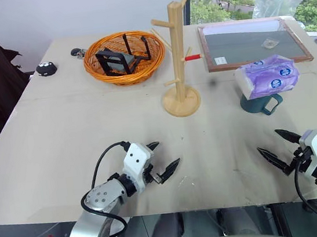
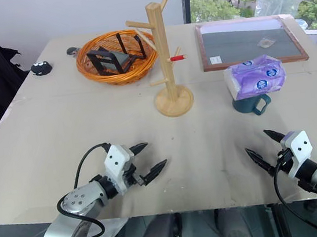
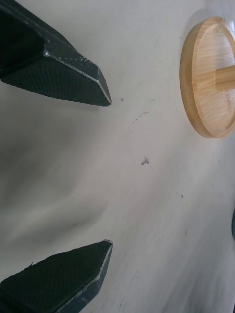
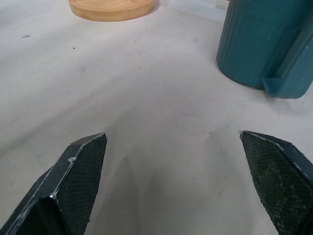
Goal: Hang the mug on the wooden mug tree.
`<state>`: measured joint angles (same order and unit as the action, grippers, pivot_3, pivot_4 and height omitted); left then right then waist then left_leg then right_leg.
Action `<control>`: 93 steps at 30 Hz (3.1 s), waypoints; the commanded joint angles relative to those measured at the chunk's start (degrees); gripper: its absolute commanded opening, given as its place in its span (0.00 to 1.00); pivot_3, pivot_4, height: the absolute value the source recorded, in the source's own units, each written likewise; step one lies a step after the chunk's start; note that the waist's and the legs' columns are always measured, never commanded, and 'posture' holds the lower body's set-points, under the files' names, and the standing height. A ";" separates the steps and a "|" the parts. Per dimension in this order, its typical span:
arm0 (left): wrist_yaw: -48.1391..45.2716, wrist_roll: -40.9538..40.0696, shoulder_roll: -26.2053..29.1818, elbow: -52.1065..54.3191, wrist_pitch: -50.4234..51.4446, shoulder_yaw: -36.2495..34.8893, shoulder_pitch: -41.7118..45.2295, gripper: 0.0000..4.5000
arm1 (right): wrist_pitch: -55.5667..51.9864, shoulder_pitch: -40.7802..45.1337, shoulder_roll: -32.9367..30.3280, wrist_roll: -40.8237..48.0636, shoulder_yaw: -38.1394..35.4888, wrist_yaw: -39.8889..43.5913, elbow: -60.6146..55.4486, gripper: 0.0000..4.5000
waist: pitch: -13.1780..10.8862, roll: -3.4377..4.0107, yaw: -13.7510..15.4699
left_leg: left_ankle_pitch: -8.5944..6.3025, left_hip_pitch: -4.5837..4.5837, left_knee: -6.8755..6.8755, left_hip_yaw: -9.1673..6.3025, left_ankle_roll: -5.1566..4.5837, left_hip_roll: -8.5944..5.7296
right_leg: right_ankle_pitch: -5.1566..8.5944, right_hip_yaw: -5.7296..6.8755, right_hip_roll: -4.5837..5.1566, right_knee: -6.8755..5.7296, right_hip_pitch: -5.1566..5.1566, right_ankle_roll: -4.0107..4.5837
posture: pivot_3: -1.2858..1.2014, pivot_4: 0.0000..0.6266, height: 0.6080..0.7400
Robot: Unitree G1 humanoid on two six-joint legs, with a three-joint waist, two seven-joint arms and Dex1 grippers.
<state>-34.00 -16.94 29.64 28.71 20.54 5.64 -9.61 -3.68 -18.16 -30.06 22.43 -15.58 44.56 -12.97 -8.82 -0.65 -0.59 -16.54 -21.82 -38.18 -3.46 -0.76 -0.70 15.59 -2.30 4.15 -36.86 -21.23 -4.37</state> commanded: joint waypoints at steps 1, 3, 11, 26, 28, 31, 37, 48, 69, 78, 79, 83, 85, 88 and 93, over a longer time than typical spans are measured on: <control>-0.46 -0.42 0.01 0.77 -0.82 -1.03 0.46 1.00 | 1.55 1.08 -0.39 0.64 -1.59 0.12 0.00 0.98 | 0.00 0.00 0.00 | 0.00 0.00 0.00 0.00 0.00 0.00 | 0.00 0.00 0.00 0.00 0.00 0.00 | 0.52 0.24 0.98; -0.49 -0.38 -0.32 0.14 -1.34 -1.24 1.25 1.00 | 2.09 1.98 -0.48 0.47 -1.55 0.20 1.02 0.98 | 0.00 0.00 -0.02 | 0.00 0.00 0.00 0.00 0.00 0.00 | 0.00 0.00 0.00 0.00 0.00 0.00 | 0.52 0.24 0.98; -0.85 0.09 -0.77 -0.53 -1.63 -0.81 2.25 1.00 | 3.33 2.35 -0.67 0.37 -1.85 0.22 2.12 0.98 | 0.00 0.00 0.00 | 0.00 -0.02 -0.01 0.01 0.00 -0.01 | 0.00 0.00 0.00 0.01 0.00 0.00 | 0.52 0.24 0.98; -3.23 0.84 0.12 -1.77 -2.49 0.01 4.46 1.00 | 4.05 0.20 -2.17 1.03 -5.54 -0.80 -1.07 0.98 | 0.00 0.00 0.00 | 0.00 0.00 -0.02 0.00 0.00 -0.03 | -0.01 0.00 0.00 -0.01 0.01 0.00 | 0.52 0.24 0.98; -4.13 -2.30 0.92 1.06 0.59 -1.37 6.59 1.00 | 2.27 0.25 -3.06 2.56 -8.24 -1.92 -4.42 0.98 | -0.01 0.02 0.00 | 0.00 -0.03 -0.01 -0.01 0.00 -0.03 | 0.00 0.01 0.00 -0.01 -0.01 0.00 | 0.52 0.24 0.98; -5.70 -8.04 1.99 4.26 5.09 -3.54 11.27 1.00 | -3.59 1.80 -5.70 7.28 -12.40 -4.22 -11.12 0.98 | -0.03 0.03 0.02 | 0.00 -0.04 -0.04 -0.02 0.00 0.00 | -0.01 0.02 0.00 -0.02 -0.01 -0.01 | 0.52 0.24 0.98; -9.50 -16.85 3.68 6.97 11.19 -3.47 19.96 1.00 | -16.19 17.39 -14.28 9.41 -10.13 -11.18 -16.77 0.98 | -0.01 0.00 -0.39 | 0.01 0.02 -0.09 0.04 0.01 -0.05 | -0.01 -0.02 -0.07 -0.07 0.01 -0.02 | 0.52 0.24 0.98; -8.77 -16.78 4.03 7.65 12.85 -1.76 24.98 1.00 | -20.87 37.43 -8.76 -7.87 11.36 -20.15 -4.80 0.98 | -0.04 -0.09 0.20 | 0.17 -0.68 -0.18 -0.08 0.28 -0.14 | -0.02 0.08 0.00 0.03 -0.52 -0.03 | 0.52 0.24 0.98; -11.02 -21.96 2.17 5.46 16.32 -0.53 34.20 1.00 | -29.65 34.60 -12.16 -13.34 -3.57 -21.34 -14.66 0.01 | -0.04 -0.06 1.05 | 0.19 -0.92 -0.34 -0.26 0.30 -0.15 | -0.02 0.29 -0.03 -0.07 -0.61 -0.03 | 0.52 0.24 0.98; -19.99 -15.99 3.50 -1.99 10.83 6.83 35.02 1.00 | -35.75 10.88 -6.14 -14.78 -20.51 -22.81 -21.34 0.01 | 0.01 -0.06 1.18 | 0.18 -0.81 -0.18 -0.08 0.27 -0.16 | -0.01 0.16 -0.06 -0.04 -0.59 -0.02 | 0.52 0.24 0.98; -20.65 -15.61 3.26 -2.55 10.41 7.34 35.23 1.00 | -34.91 9.48 -5.12 -15.13 -20.45 -23.27 -20.78 0.01 | 0.01 -0.06 0.96 | 0.18 -0.75 -0.19 -0.05 0.26 -0.15 | -0.02 0.13 -0.07 -0.06 -0.56 -0.02 | 0.52 0.24 0.98; -22.62 -15.99 3.93 -2.46 11.28 7.43 35.09 1.00 | -31.56 3.47 -3.03 -16.49 -18.08 -22.37 -19.09 0.26 | 0.01 -0.06 -0.05 | 0.06 -0.33 -0.19 0.06 0.04 -0.15 | -0.02 -0.02 -0.08 -0.15 -0.25 -0.03 | 0.52 0.24 0.98; -23.09 -16.83 4.37 -1.72 12.07 6.68 34.96 1.00 | -30.70 1.82 -2.39 -16.01 -18.32 -21.91 -19.05 0.49 | 0.01 -0.06 -0.31 | 0.04 -0.19 -0.13 0.05 0.02 -0.10 | -0.01 -0.03 -0.13 -0.15 -0.16 -0.02 | 0.52 0.24 0.98; -23.71 -17.06 5.28 -0.72 12.36 6.17 34.83 1.00 | -29.82 1.39 -2.07 -13.70 -20.82 -20.85 -20.19 0.82 | 0.01 -0.05 -0.44 | 0.04 -0.17 -0.11 0.10 0.02 -0.10 | -0.01 -0.10 -0.12 -0.15 -0.18 -0.02 | 0.52 0.24 0.98; -23.18 -17.23 5.62 0.28 12.57 5.67 34.32 1.00 | -35.08 5.67 -1.30 -3.55 -24.45 -19.65 -26.10 0.99 | 0.01 -0.05 -0.20 | 0.04 -0.17 -0.13 0.07 0.02 -0.09 | -0.01 -0.09 -0.12 -0.14 -0.16 -0.02 | 0.52 0.24 0.98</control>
<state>-57.26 -33.32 35.14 26.57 33.40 12.51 24.57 -37.35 -13.79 -31.47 15.03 -37.31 24.73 -34.89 -8.81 -0.70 -0.78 -16.49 -21.99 -38.31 -3.41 -0.73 -0.79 15.57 -2.38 4.03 -37.00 -21.37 -4.40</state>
